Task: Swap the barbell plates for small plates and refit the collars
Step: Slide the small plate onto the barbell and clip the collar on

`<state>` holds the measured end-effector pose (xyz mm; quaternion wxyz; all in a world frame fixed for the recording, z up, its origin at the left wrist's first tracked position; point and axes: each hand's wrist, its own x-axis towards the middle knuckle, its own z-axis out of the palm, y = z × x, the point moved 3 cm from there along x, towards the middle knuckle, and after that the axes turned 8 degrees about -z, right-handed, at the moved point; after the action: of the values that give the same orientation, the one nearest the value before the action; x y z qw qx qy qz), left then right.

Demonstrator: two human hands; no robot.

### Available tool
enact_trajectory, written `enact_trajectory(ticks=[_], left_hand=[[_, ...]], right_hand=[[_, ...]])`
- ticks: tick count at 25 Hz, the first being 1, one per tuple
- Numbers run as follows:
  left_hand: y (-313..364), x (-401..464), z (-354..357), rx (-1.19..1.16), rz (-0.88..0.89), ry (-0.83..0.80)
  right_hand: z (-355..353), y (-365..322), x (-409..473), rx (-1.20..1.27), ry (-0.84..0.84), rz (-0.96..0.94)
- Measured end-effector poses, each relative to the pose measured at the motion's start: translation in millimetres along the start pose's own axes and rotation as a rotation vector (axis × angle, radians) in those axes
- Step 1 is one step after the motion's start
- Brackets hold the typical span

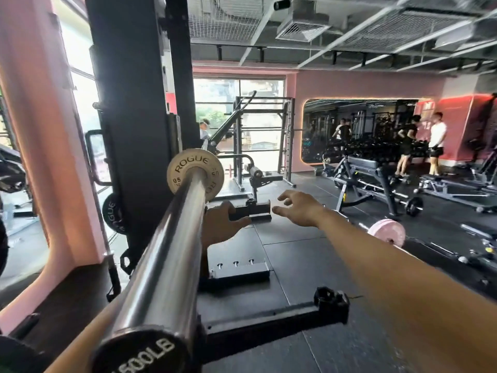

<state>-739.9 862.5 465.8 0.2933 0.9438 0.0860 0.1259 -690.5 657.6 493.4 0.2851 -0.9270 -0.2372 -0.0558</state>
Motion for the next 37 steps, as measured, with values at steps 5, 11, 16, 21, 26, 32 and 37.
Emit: enact_trajectory(ticks=[5,11,16,21,26,32,37], left_hand=[[90,-10,48,-0.029,0.105,-0.050],[150,-9,124,0.008,0.144,-0.136],[170,40,192,0.029,0.097,-0.203],[141,103,308,0.101,0.047,-0.344],[91,152,426,0.243,-0.031,-0.545],[26,164,534,0.424,-0.080,-0.797],[5,158,576,0.312,-0.013,-0.798]], right_hand=[[-62,79,-55,-0.100,-0.011,0.106],[-86,167,-93,-0.162,-0.008,0.202],[-67,244,-80,-0.128,-0.043,0.258],[-12,341,-38,-0.108,-0.141,0.355],[62,422,15,-0.082,-0.271,0.448],[166,489,39,0.000,-0.493,0.517],[209,510,45,-0.073,-0.522,0.454]])
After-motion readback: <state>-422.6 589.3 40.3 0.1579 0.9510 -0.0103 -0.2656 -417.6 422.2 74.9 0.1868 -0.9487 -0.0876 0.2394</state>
